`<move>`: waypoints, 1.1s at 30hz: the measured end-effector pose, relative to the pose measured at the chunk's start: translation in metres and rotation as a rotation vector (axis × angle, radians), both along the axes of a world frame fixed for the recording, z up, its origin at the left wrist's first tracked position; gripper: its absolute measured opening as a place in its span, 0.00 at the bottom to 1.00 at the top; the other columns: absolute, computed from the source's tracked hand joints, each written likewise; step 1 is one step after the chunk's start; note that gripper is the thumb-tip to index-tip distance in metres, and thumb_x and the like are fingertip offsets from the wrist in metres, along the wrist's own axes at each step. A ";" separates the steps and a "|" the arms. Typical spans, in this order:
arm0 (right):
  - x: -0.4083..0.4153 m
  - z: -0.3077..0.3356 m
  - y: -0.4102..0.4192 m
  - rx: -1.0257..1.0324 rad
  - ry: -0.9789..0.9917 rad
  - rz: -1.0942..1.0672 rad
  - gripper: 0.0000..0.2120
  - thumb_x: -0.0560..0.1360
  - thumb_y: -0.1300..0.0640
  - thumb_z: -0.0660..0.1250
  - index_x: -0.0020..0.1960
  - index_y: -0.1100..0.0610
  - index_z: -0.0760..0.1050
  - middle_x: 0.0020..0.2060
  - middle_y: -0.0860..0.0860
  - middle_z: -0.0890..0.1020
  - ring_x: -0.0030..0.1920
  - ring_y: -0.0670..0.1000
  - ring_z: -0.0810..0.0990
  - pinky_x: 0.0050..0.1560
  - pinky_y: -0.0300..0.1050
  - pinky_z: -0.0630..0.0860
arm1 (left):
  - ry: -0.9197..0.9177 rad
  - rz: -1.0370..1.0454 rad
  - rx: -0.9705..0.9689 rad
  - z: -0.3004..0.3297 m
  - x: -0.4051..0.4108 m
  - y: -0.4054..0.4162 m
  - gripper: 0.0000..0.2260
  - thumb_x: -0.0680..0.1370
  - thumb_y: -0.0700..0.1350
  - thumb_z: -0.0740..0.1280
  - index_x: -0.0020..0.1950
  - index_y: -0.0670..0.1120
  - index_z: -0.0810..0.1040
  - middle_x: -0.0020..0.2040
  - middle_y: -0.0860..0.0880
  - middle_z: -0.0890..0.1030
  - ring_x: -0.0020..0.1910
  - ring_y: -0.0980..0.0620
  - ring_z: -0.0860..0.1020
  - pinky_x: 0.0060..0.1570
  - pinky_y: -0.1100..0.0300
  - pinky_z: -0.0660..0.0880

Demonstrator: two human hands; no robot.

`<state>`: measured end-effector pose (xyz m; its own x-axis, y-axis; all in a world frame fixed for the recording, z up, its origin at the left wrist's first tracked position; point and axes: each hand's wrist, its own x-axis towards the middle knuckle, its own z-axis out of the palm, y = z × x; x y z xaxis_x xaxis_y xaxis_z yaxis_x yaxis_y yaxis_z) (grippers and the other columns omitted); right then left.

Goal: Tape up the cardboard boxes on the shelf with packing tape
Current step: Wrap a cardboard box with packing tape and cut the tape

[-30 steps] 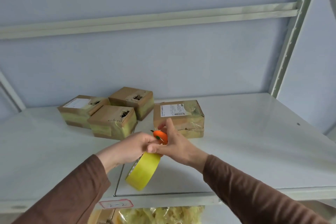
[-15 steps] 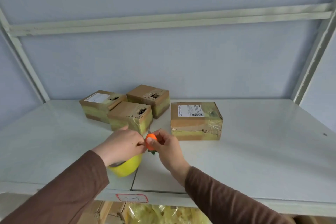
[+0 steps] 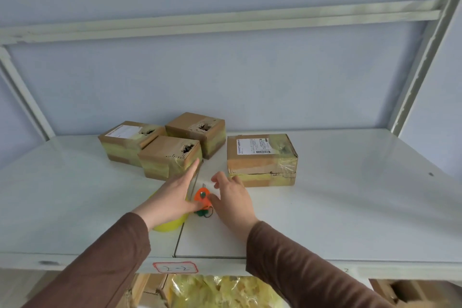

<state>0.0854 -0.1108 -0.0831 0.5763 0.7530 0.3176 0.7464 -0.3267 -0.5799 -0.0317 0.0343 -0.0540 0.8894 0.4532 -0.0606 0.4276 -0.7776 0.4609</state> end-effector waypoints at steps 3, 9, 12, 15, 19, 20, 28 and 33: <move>0.019 0.007 -0.032 0.211 -0.163 -0.005 0.10 0.79 0.57 0.69 0.60 0.55 0.76 0.54 0.49 0.80 0.56 0.53 0.75 0.50 0.47 0.73 | -0.174 -0.046 -0.008 0.009 0.020 -0.012 0.43 0.76 0.59 0.72 0.79 0.71 0.46 0.81 0.58 0.58 0.78 0.54 0.61 0.72 0.54 0.63; 0.100 0.014 -0.093 0.509 -0.233 -0.216 0.04 0.81 0.56 0.67 0.55 0.53 0.77 0.51 0.46 0.77 0.53 0.51 0.72 0.51 0.44 0.70 | -0.469 -0.177 0.147 0.022 0.086 -0.056 0.24 0.80 0.51 0.70 0.75 0.54 0.70 0.74 0.56 0.70 0.75 0.55 0.63 0.75 0.54 0.63; 0.137 0.013 -0.112 0.469 -0.110 -0.295 0.06 0.82 0.51 0.66 0.57 0.51 0.78 0.51 0.42 0.77 0.55 0.48 0.73 0.49 0.46 0.72 | -0.508 -0.185 0.213 0.023 0.121 -0.078 0.19 0.81 0.52 0.68 0.71 0.51 0.75 0.71 0.54 0.73 0.72 0.55 0.66 0.71 0.60 0.62; 0.155 0.006 -0.120 0.327 -0.119 -0.260 0.10 0.82 0.46 0.65 0.57 0.50 0.79 0.52 0.40 0.79 0.57 0.48 0.73 0.48 0.43 0.69 | -0.519 -0.139 0.260 0.020 0.148 -0.093 0.17 0.80 0.59 0.67 0.65 0.52 0.80 0.66 0.56 0.77 0.67 0.55 0.70 0.61 0.64 0.62; 0.155 0.002 -0.118 0.296 -0.125 -0.247 0.08 0.81 0.46 0.65 0.57 0.48 0.75 0.51 0.38 0.79 0.55 0.44 0.73 0.45 0.38 0.67 | -0.493 -0.076 0.454 0.012 0.166 -0.104 0.17 0.79 0.64 0.64 0.57 0.53 0.79 0.56 0.56 0.80 0.59 0.51 0.74 0.58 0.52 0.71; 0.153 0.001 -0.117 0.293 -0.131 -0.252 0.09 0.81 0.45 0.65 0.57 0.48 0.75 0.51 0.38 0.79 0.55 0.44 0.73 0.45 0.39 0.68 | -0.496 -0.058 0.492 0.009 0.168 -0.105 0.16 0.78 0.64 0.64 0.56 0.53 0.78 0.54 0.56 0.80 0.58 0.51 0.75 0.57 0.51 0.72; 0.149 -0.012 -0.119 0.144 -0.232 -0.261 0.23 0.77 0.47 0.72 0.68 0.54 0.71 0.56 0.47 0.80 0.56 0.51 0.79 0.45 0.51 0.78 | -0.461 -0.099 0.717 -0.009 0.170 -0.103 0.22 0.73 0.62 0.71 0.61 0.52 0.74 0.56 0.54 0.76 0.57 0.48 0.74 0.56 0.51 0.70; 0.153 -0.013 -0.122 0.043 -0.276 -0.224 0.29 0.75 0.48 0.74 0.70 0.53 0.67 0.58 0.48 0.79 0.57 0.52 0.78 0.42 0.51 0.78 | -0.402 -0.130 0.740 -0.007 0.169 -0.102 0.25 0.71 0.61 0.73 0.63 0.51 0.73 0.59 0.52 0.76 0.59 0.47 0.73 0.58 0.50 0.70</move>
